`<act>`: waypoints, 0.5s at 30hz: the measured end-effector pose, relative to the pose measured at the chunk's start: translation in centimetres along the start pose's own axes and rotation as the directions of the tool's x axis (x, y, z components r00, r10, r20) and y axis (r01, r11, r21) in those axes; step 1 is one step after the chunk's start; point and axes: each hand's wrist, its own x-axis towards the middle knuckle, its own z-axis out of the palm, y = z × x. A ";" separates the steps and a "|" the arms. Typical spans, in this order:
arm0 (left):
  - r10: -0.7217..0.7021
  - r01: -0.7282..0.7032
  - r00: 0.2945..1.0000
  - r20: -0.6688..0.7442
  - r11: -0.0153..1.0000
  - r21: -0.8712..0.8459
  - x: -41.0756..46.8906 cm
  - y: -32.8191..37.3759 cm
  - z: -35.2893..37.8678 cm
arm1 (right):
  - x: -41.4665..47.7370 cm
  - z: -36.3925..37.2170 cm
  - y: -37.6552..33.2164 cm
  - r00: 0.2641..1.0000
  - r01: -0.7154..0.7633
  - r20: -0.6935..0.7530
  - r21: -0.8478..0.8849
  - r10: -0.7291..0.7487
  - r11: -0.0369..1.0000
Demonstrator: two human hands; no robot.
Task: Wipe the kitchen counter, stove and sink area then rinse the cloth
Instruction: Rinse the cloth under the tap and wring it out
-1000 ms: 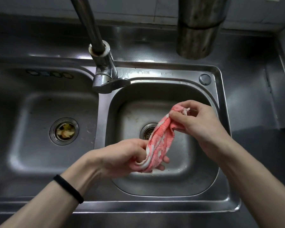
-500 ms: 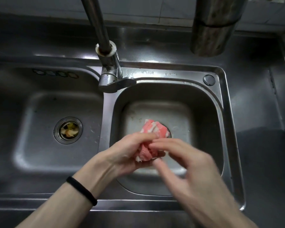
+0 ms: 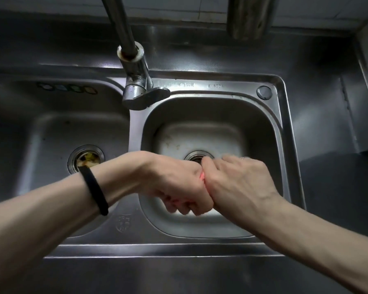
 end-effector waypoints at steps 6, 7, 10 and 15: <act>0.328 0.220 0.856 -0.400 0.469 0.855 1.3 -2.2 0.2 | 1.4 -0.3 -1.0 0.876 -0.179 0.475 0.163 0.082 0.970; 0.433 0.234 0.812 -0.392 0.373 0.898 1.5 -2.7 -0.2 | 1.7 -0.2 -0.8 0.853 -0.237 0.514 0.223 0.092 0.946; 0.580 0.223 0.756 -0.303 0.208 0.952 1.8 -3.4 -1.0 | 2.6 0.1 -0.3 0.684 -0.541 0.729 0.520 -0.014 0.660; 0.755 0.091 0.611 -0.238 0.232 0.968 1.0 -4.1 -1.0 | 1.8 0.8 -1.0 0.429 -0.901 0.808 0.417 -0.403 -0.123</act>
